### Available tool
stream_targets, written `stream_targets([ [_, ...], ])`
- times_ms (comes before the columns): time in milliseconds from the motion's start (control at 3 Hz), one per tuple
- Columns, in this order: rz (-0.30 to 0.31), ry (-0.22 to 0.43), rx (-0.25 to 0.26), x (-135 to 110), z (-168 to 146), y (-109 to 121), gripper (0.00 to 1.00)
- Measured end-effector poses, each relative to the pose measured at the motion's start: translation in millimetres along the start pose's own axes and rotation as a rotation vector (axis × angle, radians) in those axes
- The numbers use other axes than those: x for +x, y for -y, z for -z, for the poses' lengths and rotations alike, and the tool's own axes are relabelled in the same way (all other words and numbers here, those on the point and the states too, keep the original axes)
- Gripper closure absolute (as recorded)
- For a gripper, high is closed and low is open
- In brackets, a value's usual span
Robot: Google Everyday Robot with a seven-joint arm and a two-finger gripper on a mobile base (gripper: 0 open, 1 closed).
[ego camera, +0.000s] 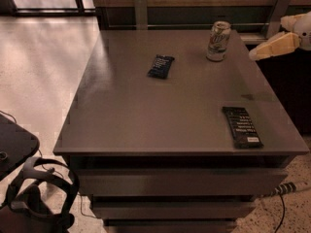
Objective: Pick 7up can
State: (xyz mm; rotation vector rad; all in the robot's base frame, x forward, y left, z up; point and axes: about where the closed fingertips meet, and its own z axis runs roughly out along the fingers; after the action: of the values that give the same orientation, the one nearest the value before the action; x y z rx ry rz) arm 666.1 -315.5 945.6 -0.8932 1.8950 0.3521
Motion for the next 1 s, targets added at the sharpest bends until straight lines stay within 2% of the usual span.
stream_targets([
  [333,0.000,0.000,0.000,0.0,0.0,0.0,0.00],
  [667,-0.022,0.032,-0.004,-0.6,-19.2,9.9,0.00],
  [1000,-0.046,0.093,-0.005,-2.7,-41.7,23.1,0.00],
])
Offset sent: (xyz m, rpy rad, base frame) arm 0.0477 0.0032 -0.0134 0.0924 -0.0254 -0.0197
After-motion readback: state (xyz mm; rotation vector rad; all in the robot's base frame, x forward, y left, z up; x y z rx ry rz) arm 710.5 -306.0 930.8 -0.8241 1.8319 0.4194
